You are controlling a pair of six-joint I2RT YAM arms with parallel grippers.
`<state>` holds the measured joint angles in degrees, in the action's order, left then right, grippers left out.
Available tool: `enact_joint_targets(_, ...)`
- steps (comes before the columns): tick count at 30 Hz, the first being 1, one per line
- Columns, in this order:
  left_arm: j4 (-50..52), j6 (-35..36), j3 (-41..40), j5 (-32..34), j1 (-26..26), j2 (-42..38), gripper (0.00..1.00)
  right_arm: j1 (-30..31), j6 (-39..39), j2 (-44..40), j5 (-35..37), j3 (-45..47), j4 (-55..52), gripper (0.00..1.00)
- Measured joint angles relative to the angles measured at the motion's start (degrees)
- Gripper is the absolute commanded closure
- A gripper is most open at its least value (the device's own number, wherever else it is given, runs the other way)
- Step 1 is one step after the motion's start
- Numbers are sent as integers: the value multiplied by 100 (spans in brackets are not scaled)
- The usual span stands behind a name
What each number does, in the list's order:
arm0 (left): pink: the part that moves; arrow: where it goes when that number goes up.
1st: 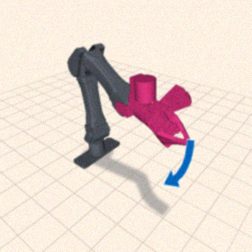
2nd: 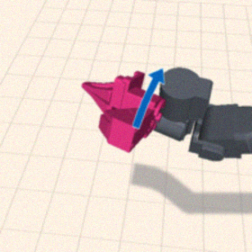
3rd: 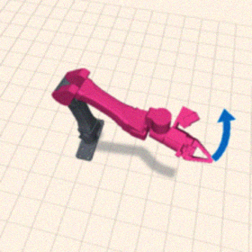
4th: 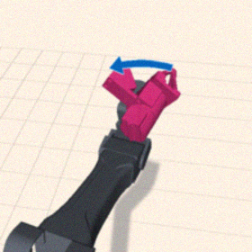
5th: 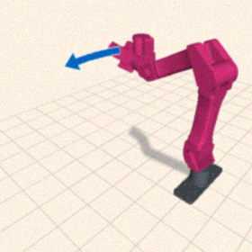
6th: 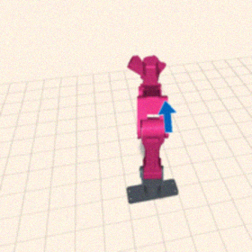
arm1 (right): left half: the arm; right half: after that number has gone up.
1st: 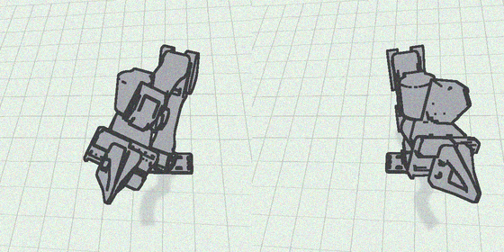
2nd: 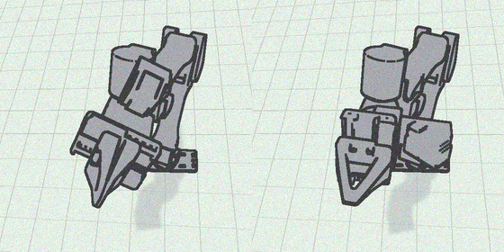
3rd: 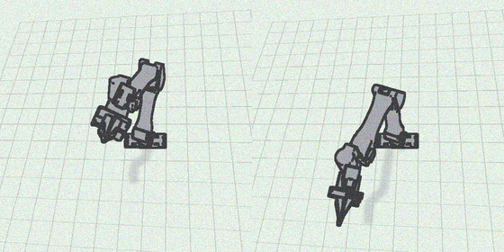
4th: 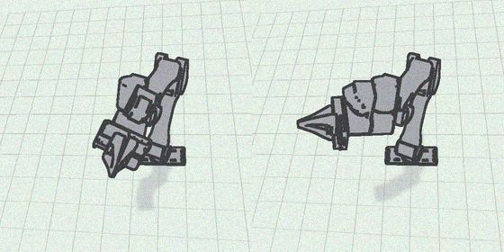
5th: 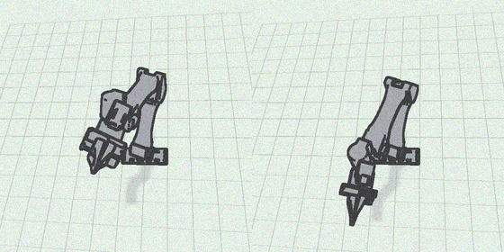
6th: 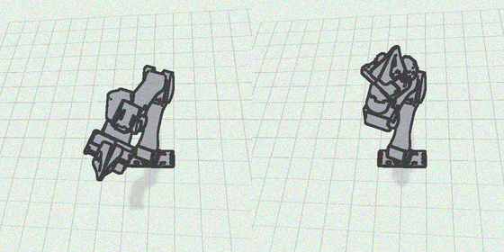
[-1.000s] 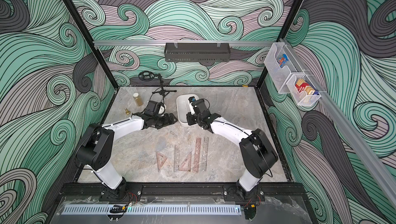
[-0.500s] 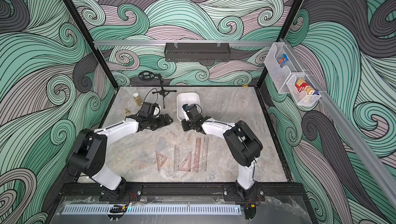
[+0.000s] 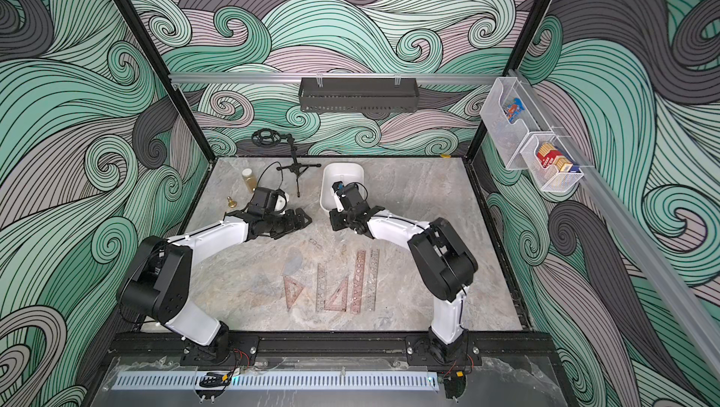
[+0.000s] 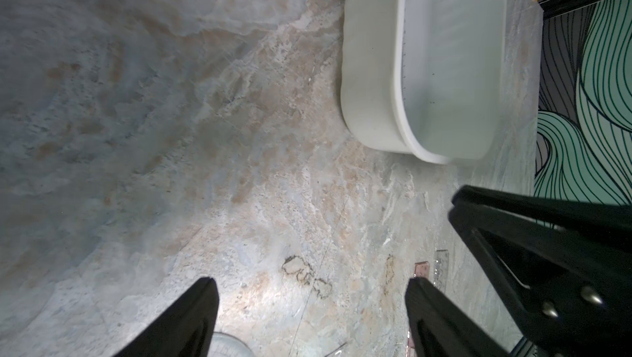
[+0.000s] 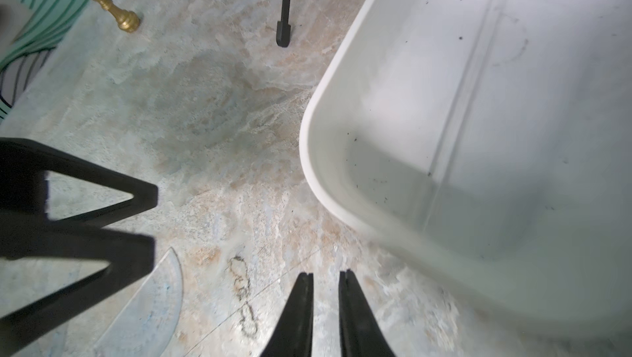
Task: Put the scattered rulers into the storage box
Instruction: Adjust the storage box at the center of the board, then pick up the ruler from the center of the board.
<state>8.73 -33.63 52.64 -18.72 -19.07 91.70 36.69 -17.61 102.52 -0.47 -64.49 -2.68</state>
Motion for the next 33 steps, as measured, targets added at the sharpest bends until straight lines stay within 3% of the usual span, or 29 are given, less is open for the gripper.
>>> enact_joint_targets(6,-55,-2,-125,-111,-221,-11,17,55,-490,-1825,79,1558,15,79)
enact_joint_targets(11,114,2,-396,48,-192,-326,18,380,-852,-2181,-131,2286,542,80)
enact_joint_targets(17,302,-2,-831,249,321,-988,22,990,-988,-1285,-634,2020,1521,87)
enact_joint_targets(27,463,0,-1453,236,669,-1154,47,1322,-647,415,-1215,852,2212,100)
enact_joint_targets(33,463,0,-1453,170,745,-970,47,1346,-553,988,-1349,586,2236,100)
